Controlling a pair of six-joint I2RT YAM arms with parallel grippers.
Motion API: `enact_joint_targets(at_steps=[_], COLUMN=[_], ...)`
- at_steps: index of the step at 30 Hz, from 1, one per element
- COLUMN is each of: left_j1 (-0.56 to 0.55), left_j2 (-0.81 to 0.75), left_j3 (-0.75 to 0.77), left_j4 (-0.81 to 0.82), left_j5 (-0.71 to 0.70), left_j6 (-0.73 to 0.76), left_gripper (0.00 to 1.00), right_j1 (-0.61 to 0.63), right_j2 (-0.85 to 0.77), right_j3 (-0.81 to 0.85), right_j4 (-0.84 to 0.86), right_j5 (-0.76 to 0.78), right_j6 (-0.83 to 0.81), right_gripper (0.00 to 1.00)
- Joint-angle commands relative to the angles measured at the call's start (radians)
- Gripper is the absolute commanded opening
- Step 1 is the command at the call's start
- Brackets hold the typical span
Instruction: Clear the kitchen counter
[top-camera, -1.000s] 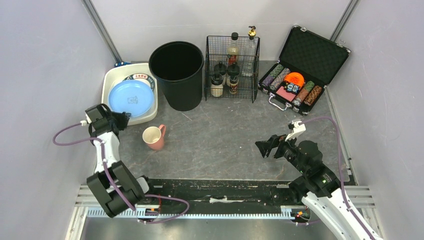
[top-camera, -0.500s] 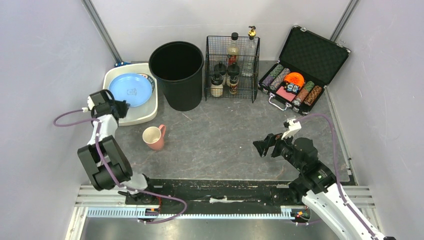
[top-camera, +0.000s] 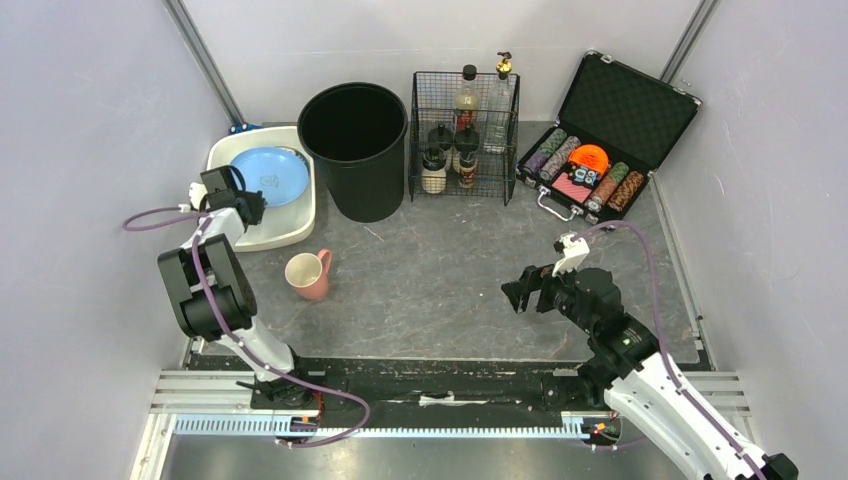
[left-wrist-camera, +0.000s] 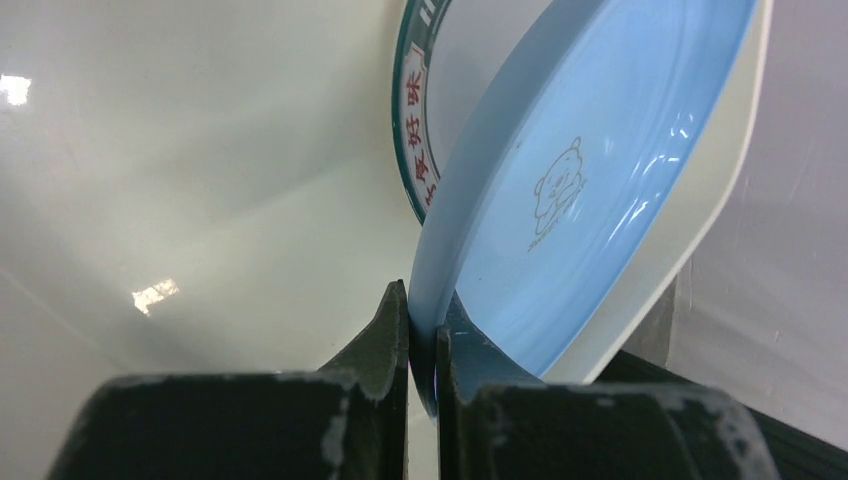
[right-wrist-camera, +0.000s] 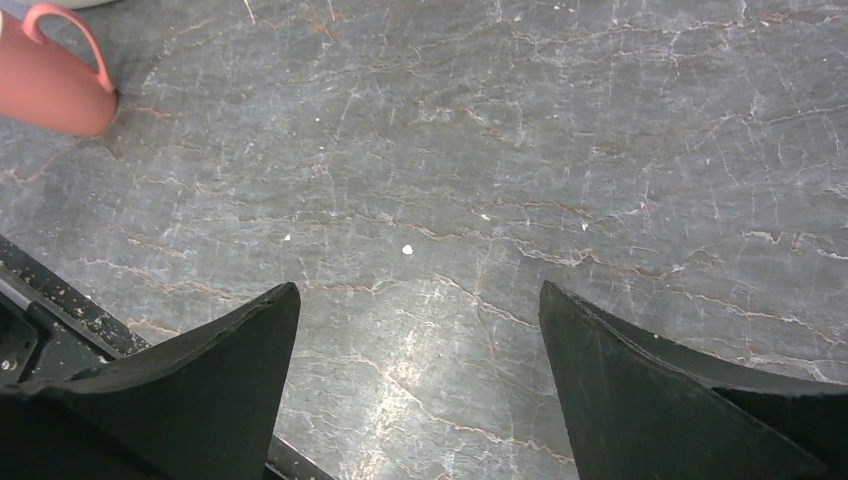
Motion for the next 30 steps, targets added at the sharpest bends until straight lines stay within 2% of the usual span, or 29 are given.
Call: enact_joint_targets(at_steps=[1,11,14,17,21,23,30], left_j1=[-0.004,-0.006,-0.015,-0.028,-0.046,-0.052,-0.068], left_j2=[0.047,0.186,0.219,0.253,0.288,0.305,0.316], left_j3=[0.063,0.174,0.214,0.262,0.318,0.341,0.356], left_j4=[0.079,0.085,0.074,0.048,0.012,-0.006,-0.023], left_j5=[-0.08,-0.061,-0.057,-0.067,-0.085,-0.086,-0.048], left_j6=[-0.062,-0.067,-0.064,-0.056,-0.037,-0.032,-0.025], left_gripper=[0.02,0.02,0.06,0.15,0.36,0.43,0.58], right_j1=[0.0,0.0,-0.001,-0.001,-0.001,-0.001,-0.001], right_j2=[0.035,0.098,0.11,0.13,0.15,0.152,0.14], right_j3=[-0.011,-0.017,-0.025,-0.024,-0.023,-0.024,-0.017], right_j4=[0.08,0.149,0.17,0.184,0.192,0.196,0.188], right_j5=[-0.004,-0.012,-0.014,-0.019,-0.019,-0.019,-0.024], right_j6=[-0.033,-0.029,-0.024,-0.021,-0.021,-0.019,-0.008], right_gripper=[0.92,0.92,0.92,0.92,0.92,0.92,0.92])
